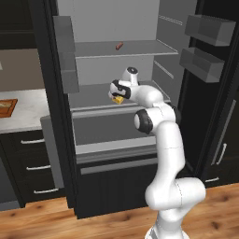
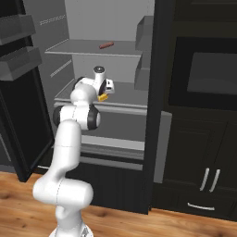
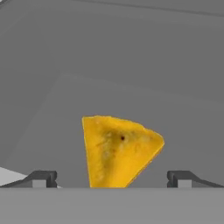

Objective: Retrieve the sausage and cheese from the fridge and place them on the cutting board on the counter.

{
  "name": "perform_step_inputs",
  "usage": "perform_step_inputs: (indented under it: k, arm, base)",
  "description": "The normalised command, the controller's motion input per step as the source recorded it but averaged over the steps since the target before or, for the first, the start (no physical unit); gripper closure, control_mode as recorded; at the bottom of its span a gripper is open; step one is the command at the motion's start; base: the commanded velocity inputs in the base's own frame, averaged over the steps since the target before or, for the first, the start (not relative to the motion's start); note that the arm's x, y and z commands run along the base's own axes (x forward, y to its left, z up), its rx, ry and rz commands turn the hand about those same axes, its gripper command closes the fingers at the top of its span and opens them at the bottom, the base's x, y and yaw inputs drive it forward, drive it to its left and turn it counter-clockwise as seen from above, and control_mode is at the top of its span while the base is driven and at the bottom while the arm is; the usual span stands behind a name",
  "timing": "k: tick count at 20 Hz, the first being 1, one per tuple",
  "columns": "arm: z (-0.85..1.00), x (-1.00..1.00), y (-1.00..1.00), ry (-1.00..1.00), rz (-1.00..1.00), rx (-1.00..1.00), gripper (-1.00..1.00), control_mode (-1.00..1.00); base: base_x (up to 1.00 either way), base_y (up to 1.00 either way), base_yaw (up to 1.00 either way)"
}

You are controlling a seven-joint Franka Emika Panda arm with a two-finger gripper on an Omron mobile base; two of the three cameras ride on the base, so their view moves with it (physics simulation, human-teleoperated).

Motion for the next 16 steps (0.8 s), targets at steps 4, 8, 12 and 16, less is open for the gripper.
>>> perform_step_inputs:
  k: [4,8,12,16]
  arm:
    - [-0.15,-0.01,0.00,0.00,-0.01,0.00,-1.00,-1.00]
    - [-0.16,-0.21,-0.02,0.00,-0.08,0.00,-1.00,-1.00]
    - [-0.10,-0.02,0.01,0.00,-0.07,0.00,-1.00,-1.00]
    - [-0.01,0.08,0.03,-0.01,-0.04,0.00,-1.00,-1.00]
  base:
    - [0.00,0.00,0.00]
    - [0.00,0.00,0.00]
    - [0.00,0.00,0.00]
    - [0.00,0.00,0.00]
